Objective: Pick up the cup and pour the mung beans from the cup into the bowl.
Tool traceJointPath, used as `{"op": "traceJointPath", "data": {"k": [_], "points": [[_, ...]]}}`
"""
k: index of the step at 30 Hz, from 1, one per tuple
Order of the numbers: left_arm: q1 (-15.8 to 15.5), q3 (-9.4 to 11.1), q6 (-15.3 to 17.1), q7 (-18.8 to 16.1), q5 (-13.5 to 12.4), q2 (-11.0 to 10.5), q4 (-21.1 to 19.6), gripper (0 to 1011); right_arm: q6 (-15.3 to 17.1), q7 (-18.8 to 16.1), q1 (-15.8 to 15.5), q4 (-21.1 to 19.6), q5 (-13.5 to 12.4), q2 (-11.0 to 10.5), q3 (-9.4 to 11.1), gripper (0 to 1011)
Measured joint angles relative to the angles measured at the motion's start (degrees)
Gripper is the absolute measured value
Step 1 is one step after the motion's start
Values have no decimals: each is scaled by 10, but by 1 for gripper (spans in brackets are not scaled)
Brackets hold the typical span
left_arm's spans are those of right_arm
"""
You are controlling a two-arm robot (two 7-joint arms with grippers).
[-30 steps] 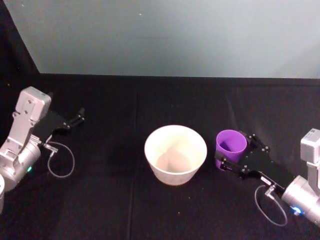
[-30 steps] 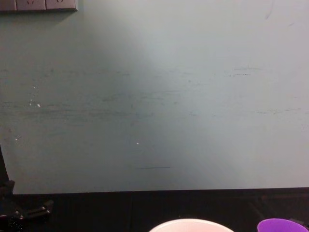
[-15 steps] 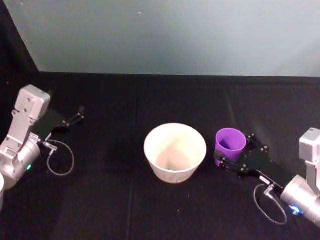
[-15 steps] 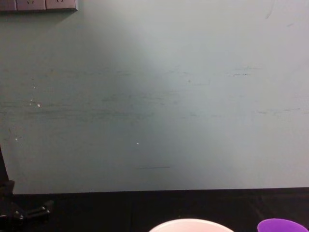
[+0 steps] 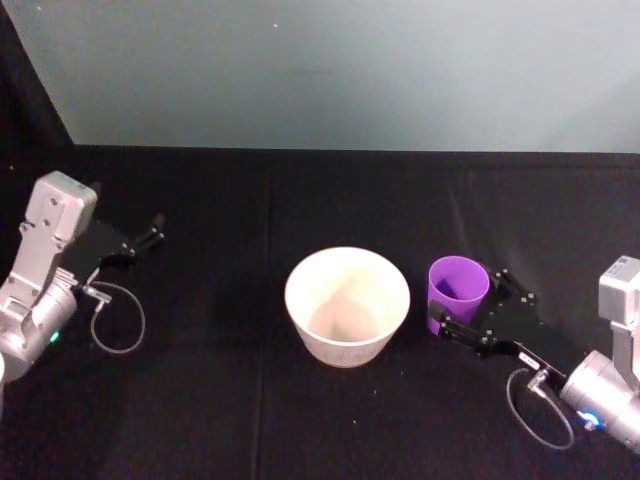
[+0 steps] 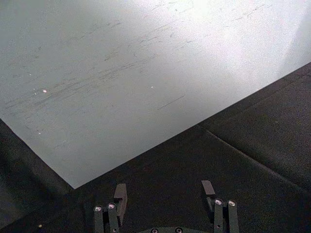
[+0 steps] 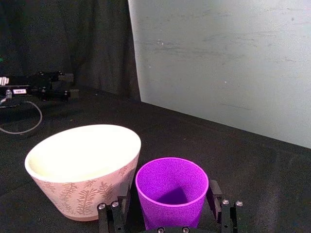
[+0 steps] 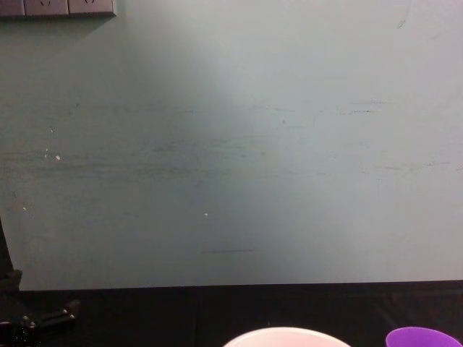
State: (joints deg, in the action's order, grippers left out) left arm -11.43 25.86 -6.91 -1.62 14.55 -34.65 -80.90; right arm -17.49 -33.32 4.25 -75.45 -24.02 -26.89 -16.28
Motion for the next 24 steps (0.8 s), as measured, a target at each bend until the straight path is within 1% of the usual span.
{"op": "traceJointPath", "data": {"k": [19,22,23,24], "points": [[0,0,0,0,0,0,0,1000,0,-5,2,3,4,4,2,999],[0,0,0,0,0,0,0,1000,0,-5,2,3,4,3,2,932],[0,0,0,0,0,0,0,1000,0,-5,2,3,4,3,2,932],[0,0,0,0,0,0,0,1000,0,-5,2,3,4,3,1,890]]}}
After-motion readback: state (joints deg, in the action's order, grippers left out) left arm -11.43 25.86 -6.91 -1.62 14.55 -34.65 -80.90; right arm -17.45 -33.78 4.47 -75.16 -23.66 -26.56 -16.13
